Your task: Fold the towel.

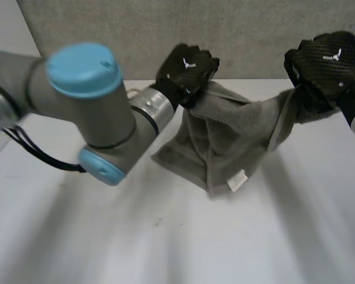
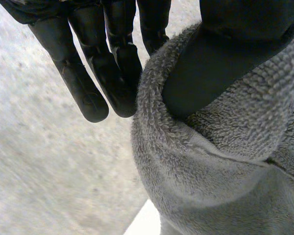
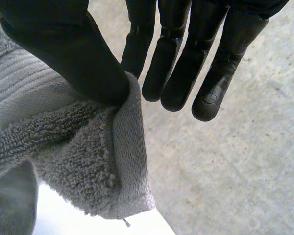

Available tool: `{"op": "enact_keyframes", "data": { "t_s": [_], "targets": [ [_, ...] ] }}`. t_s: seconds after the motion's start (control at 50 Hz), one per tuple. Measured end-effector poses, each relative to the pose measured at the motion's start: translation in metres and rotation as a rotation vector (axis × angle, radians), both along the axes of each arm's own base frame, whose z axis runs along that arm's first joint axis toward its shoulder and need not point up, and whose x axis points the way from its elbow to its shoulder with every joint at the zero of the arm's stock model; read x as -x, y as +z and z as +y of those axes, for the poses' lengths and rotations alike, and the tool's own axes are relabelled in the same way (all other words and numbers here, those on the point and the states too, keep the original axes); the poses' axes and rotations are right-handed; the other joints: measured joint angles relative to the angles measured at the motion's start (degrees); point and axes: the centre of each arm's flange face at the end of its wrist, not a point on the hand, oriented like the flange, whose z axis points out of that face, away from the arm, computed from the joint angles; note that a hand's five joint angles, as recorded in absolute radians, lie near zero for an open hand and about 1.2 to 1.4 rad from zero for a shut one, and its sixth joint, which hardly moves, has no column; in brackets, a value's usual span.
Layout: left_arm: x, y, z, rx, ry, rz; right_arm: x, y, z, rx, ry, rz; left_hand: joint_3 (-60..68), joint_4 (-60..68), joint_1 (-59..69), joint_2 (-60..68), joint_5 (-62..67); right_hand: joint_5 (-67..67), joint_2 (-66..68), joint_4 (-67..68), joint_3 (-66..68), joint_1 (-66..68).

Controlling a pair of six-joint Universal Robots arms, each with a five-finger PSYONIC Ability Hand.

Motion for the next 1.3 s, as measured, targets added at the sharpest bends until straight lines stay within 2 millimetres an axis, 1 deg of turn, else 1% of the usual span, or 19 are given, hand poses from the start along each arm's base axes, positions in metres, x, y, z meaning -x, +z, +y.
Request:
{"op": "enact_keyframes", "data": {
  "t_s": [0.12,0.24,0.32,0.46,0.48,0.5,0.52,0.54,0.64,0.74,0.8,0.84,0.86,0.88,0.9,0.98,1.0,1.08,1.3],
  "targets": [
    [-0.026,0.038,0.019,0.116,0.037,-0.129,-0.004,0.008,-0.004,-0.011,0.024,-0.066,0.0,0.0,0.0,0.0,0.0,0.0,0.0,0.0,0.0,0.0],
    [-0.039,0.039,0.023,0.149,0.063,-0.259,-0.011,-0.020,-0.021,-0.117,0.036,-0.073,0.0,0.0,0.0,0.1,0.0,0.0,0.0,0.0,0.0,0.0],
    [-0.038,0.015,0.015,0.117,0.063,-0.331,-0.015,-0.051,-0.034,-0.204,0.033,-0.047,-1.2,-1.3,0.0,-1.1,0.0,0.1,0.0,0.0,0.0,0.0],
    [-0.022,-0.059,-0.006,0.020,0.038,-0.420,-0.024,-0.103,-0.053,-0.309,0.023,0.046,-7.2,-6.2,-2.4,-7.1,-4.4,0.1,0.0,0.0,0.0,0.0],
    [-0.022,-0.059,-0.006,0.020,0.038,-0.420,-0.024,-0.103,-0.053,-0.309,0.023,0.046,-7.2,-6.2,-2.4,-7.1,-4.4,0.1,0.0,0.0,0.0,0.0],
    [-0.017,-0.080,-0.013,0.007,0.034,-0.430,-0.026,-0.114,-0.058,-0.313,0.007,0.085,-20.4,-19.6,-18.2,-20.4,-18.3,0.1,0.0,0.0,0.0,0.0],
    [-0.017,-0.080,-0.013,0.007,0.034,-0.430,-0.026,-0.114,-0.058,-0.313,0.007,0.085,-20.4,-19.6,-18.2,-20.4,-18.3,0.1,0.0,0.0,0.0,0.0],
    [-0.011,-0.099,-0.019,0.003,0.031,-0.433,-0.026,-0.121,-0.064,-0.303,-0.020,0.122,-41.0,-40.3,-39.5,-41.2,-39.0,0.1,0.0,0.0,0.0,0.0],
    [-0.005,-0.113,-0.026,0.011,0.035,-0.416,-0.023,-0.122,-0.075,-0.240,-0.097,0.170,-50.7,-51.0,-47.1,-51.0,-49.1,0.1,0.0,0.0,0.0,0.0],
    [-0.004,-0.100,-0.028,0.019,0.046,-0.359,-0.018,-0.115,-0.084,-0.157,-0.165,0.183,-56.9,-57.0,-53.1,-56.9,-54.6,-0.1,-0.5,-0.3,-0.3,-0.2],
    [-0.007,-0.076,-0.024,0.003,0.051,-0.288,-0.018,-0.115,-0.083,-0.148,-0.171,0.182,-59.1,-59.2,-55.2,-59.0,-56.3,-11.1,-13.2,-13.5,-13.3,-9.2],
    [-0.007,-0.076,-0.024,0.003,0.051,-0.288,-0.018,-0.115,-0.083,-0.148,-0.171,0.182,-59.1,-59.2,-55.2,-59.0,-56.3,-11.1,-13.2,-13.5,-13.3,-9.2],
    [-0.011,-0.054,-0.019,-0.018,0.051,-0.223,-0.019,-0.117,-0.080,-0.162,-0.164,0.179,-59.4,-59.5,-55.4,-59.4,-56.5,-33.1,-35.6,-35.7,-35.2,-27.1],
    [-0.011,-0.054,-0.019,-0.018,0.051,-0.223,-0.019,-0.117,-0.080,-0.162,-0.164,0.179,-59.4,-59.5,-55.4,-59.4,-56.5,-33.1,-35.6,-35.7,-35.2,-27.1],
    [-0.016,-0.034,-0.013,-0.042,0.048,-0.161,-0.019,-0.119,-0.077,-0.185,-0.157,0.171,-59.5,-59.5,-55.6,-59.4,-56.6,-42.4,-43.9,-44.6,-44.2,-34.2],
    [-0.018,-0.028,-0.011,-0.050,0.047,-0.141,-0.019,-0.120,-0.075,-0.194,-0.155,0.167,-59.5,-59.6,-55.6,-59.4,-56.6,-42.4,-43.9,-44.6,-44.2,-34.2],
    [-0.025,-0.013,-0.005,-0.078,0.047,-0.093,-0.018,-0.119,-0.071,-0.225,-0.152,0.134,-59.5,-59.6,-55.6,-59.4,-56.7,-48.9,-49.1,-51.0,-50.0,-39.4],
    [-0.033,-0.008,-0.002,-0.113,0.058,-0.069,-0.016,-0.110,-0.063,-0.289,-0.149,0.029,-59.4,-59.6,-55.6,-59.4,-56.7,-50.5,-51.2,-52.3,-52.1,-40.7],
    [-0.057,-0.035,-0.003,-0.300,0.127,-0.046,-0.015,-0.079,-0.058,-0.474,-0.053,-0.225,-55.7,-55.8,-52.1,-55.6,-54.9,-50.5,-51.2,-52.3,-52.3,-40.7]
  ]
}}
